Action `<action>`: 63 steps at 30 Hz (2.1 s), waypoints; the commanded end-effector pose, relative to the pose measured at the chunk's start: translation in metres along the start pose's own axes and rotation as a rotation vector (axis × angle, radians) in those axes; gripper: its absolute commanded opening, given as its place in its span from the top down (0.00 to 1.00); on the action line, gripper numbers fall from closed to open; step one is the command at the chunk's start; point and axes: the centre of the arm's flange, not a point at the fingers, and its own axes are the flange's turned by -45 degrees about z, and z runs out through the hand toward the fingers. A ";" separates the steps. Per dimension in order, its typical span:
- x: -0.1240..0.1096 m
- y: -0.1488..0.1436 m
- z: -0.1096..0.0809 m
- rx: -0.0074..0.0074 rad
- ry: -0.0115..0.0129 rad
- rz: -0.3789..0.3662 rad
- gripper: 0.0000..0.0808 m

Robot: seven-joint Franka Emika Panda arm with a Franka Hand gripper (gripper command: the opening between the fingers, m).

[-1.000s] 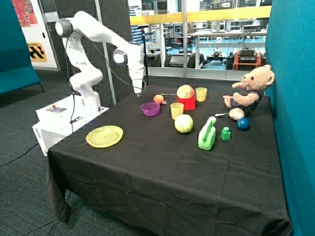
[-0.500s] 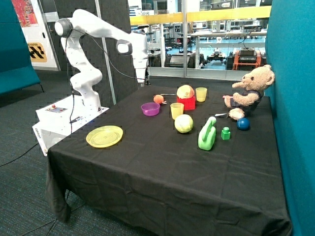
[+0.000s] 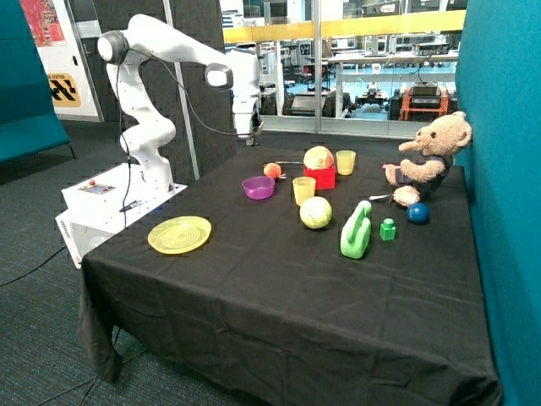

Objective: Roll the dices in the bowl

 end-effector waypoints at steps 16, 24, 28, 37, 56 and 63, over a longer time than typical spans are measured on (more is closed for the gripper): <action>0.047 0.013 0.005 0.0003 -0.0014 0.071 1.00; 0.040 0.014 0.011 0.0003 -0.0014 0.071 1.00; 0.038 0.016 0.012 0.0003 -0.0014 0.072 0.64; 0.036 0.020 0.013 0.0003 -0.0014 0.072 0.30; 0.037 0.018 0.014 0.0003 -0.0014 0.058 0.30; 0.031 0.021 0.013 0.0003 -0.0014 0.057 0.35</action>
